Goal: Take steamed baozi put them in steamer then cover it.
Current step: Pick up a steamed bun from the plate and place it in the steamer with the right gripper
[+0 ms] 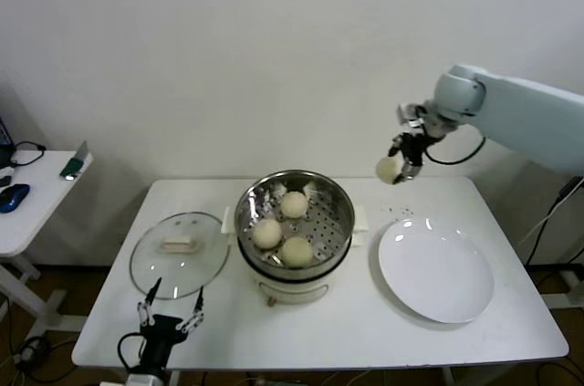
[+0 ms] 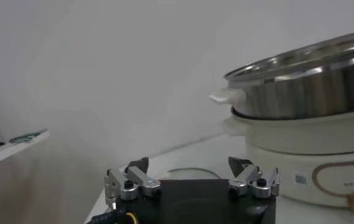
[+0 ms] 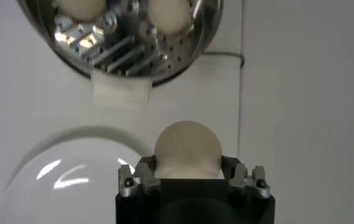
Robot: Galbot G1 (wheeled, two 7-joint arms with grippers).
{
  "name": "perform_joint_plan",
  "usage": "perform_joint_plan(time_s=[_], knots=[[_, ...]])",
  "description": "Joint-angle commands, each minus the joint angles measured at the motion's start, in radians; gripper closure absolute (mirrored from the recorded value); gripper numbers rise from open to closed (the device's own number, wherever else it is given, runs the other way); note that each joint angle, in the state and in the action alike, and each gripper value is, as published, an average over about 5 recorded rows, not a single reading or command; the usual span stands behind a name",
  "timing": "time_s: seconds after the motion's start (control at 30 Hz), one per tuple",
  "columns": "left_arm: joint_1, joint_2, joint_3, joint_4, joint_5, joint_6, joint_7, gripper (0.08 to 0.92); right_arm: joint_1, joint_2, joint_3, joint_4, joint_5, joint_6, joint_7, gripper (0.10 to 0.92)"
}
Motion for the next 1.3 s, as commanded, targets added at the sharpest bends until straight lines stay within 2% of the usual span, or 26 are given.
perform_joint_plan(time_s=[0.03,0.33,0.77,1.3], knots=[[0.011,0.01,0.013,-0.028,-0.004,-0.002,0.001,0.177,0.167,0.143,-0.155,0.14,0.326,-0.113,0.106,0.338],[0.018,0.019,0.003,-0.041,-0.011,-0.005,0.001,0.177,0.094,0.227,-0.215,0.194,0.381,-0.157,0.183,0.338],[0.008,0.019,-0.003,-0.025,-0.011,-0.011,0.002,0.177,-0.019,0.35,-0.251,0.062,0.321,-0.143,0.181,0.338],[0.011,0.024,-0.012,-0.007,-0.01,-0.025,0.002,0.177,-0.101,0.369,-0.246,0.014,0.272,-0.138,0.192,0.329]])
